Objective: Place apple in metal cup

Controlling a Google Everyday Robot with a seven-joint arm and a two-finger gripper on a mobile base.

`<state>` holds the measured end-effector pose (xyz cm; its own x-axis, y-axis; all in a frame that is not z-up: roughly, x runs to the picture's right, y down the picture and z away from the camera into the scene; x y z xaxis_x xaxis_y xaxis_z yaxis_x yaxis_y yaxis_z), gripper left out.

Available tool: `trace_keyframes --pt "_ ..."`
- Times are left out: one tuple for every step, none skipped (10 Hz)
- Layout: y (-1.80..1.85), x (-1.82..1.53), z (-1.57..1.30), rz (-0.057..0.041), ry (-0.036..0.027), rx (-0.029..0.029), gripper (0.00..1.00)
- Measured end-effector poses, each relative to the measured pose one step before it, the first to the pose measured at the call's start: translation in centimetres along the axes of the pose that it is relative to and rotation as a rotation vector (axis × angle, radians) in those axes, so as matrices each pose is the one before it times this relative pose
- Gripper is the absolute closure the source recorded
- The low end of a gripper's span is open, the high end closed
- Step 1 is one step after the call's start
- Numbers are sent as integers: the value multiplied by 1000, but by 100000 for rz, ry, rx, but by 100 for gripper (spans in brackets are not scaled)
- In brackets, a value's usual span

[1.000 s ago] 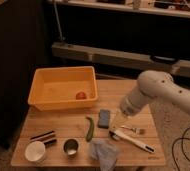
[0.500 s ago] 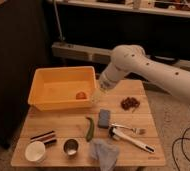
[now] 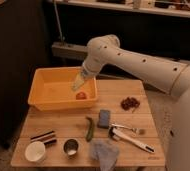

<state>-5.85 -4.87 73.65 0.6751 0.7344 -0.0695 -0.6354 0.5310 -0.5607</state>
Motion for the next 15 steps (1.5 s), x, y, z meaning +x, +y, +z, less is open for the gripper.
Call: trace_keyframes --pt "-56 -66 14 327 -57 189 20" --pt "-73 46 -22 143 -7 27 20" --pt "-7 31 94 -93 196 -135 20" --pt "17 30 228 -1398 204 1475 20" --pt "198 -410 432 -966 202 1769 20" --pt "478 -769 1220 -1004 822 736 20" --pt "905 -1103 1982 -1057 1166 -247 20" --pt "878 -966 1352 -754 741 -768 20" --pt "1244 -1304 1620 -1004 1004 -1556 20" --pt "800 -1192 2025 -607 1484 -2143 20" --pt "-95 -413 1305 85 1325 -1507 20" --pt "-652 -355 1197 212 1874 -398 20" --pt "-987 -271 1076 151 2095 -12 20" --pt "-1167 51 666 876 1175 46 20" --pt "-1485 245 870 1422 1322 -361 20"
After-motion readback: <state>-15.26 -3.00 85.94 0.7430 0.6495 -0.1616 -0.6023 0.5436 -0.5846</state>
